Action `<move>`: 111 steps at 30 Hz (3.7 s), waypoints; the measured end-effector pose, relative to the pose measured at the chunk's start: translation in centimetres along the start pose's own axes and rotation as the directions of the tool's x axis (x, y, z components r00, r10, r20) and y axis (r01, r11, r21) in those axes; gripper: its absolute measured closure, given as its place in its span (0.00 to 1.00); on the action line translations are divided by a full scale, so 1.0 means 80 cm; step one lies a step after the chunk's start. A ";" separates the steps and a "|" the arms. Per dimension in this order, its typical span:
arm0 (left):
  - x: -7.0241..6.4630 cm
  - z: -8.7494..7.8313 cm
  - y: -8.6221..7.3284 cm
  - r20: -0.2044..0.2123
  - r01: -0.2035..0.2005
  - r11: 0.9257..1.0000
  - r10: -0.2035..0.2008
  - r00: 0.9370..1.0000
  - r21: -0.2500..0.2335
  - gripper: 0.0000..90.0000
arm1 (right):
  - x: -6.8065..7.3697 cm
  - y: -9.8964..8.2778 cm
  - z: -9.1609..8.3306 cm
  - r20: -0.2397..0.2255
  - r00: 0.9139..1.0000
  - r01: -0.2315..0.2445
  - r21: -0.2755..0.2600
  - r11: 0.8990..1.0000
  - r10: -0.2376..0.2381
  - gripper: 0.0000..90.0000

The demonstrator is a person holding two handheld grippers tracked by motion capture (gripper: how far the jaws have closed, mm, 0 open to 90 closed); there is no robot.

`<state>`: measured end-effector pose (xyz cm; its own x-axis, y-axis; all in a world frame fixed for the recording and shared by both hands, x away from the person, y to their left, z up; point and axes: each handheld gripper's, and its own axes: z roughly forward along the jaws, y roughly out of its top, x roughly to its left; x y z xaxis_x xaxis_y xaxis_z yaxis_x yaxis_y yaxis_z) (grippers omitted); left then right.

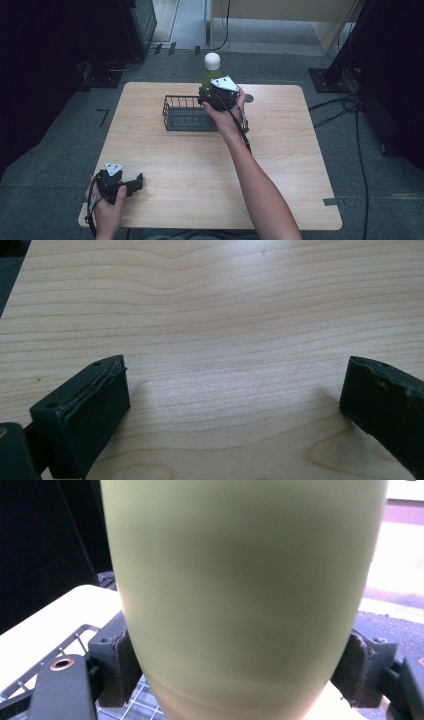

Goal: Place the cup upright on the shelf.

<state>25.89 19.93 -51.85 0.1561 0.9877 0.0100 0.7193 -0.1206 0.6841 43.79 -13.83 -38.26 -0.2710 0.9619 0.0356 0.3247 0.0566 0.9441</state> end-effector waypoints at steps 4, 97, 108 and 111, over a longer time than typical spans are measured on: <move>0.000 0.000 0.000 0.000 0.000 1.000 0.000 1.000 0.000 0.00 | -0.001 -0.006 0.005 0.004 1.000 0.000 0.016 1.000 0.000 0.23; 0.000 0.000 0.000 0.002 -0.003 1.000 0.003 1.000 0.000 0.00 | -0.125 -0.099 -0.159 0.011 1.000 -0.006 0.080 0.997 0.005 0.00; 0.000 0.000 0.000 0.002 -0.005 1.000 0.005 1.000 0.002 0.00 | -0.149 -0.131 -0.181 0.045 0.999 -0.031 0.100 0.994 0.027 0.00; 0.000 0.000 0.000 0.002 -0.004 1.000 0.004 1.000 0.001 0.00 | -0.158 -0.142 -0.189 0.059 0.998 -0.041 0.108 0.993 0.035 0.00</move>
<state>25.88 19.91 -51.84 0.1604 0.9870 0.0113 0.7196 -0.1248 0.6830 29.86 -30.63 -44.45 -0.2055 0.9774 0.0487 0.4318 0.0459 0.9008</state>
